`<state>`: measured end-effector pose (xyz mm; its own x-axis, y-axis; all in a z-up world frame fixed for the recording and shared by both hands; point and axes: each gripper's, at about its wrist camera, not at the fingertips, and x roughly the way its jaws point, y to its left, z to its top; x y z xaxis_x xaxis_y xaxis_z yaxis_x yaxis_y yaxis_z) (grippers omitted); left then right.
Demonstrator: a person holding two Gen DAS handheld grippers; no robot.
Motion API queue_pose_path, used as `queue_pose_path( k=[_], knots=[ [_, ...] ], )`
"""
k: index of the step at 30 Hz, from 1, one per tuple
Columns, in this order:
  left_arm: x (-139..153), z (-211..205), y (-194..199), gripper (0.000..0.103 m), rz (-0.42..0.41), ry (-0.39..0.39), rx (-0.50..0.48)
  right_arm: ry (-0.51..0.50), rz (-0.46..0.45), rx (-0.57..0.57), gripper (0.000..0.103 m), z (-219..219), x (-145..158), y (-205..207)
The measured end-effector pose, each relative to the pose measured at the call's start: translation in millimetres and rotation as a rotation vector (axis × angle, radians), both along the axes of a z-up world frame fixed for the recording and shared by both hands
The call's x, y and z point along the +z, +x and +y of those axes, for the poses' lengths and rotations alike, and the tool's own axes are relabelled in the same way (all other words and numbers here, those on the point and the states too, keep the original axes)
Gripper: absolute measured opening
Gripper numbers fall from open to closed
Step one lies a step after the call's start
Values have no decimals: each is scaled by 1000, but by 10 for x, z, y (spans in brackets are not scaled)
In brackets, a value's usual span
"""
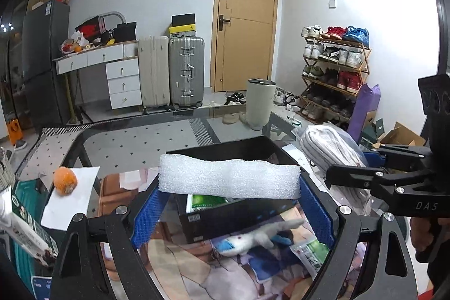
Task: Organize soft objects
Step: 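Carry the foam sleeve with the left tool while the right tool carries the rope bag over the box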
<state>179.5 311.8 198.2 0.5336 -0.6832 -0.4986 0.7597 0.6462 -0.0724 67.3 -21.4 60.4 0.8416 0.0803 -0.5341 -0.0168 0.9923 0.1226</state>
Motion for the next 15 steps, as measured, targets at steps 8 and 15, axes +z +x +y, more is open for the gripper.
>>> queue_pose_path(
  k=[8,15],
  knots=[
    [-26,-125,239,90,-29,12,28,-21,-41,13,38,24,14,273],
    [-128,-329,476,90,-13,43,33,-30,-35,4,38,-94,-48,563]
  ],
)
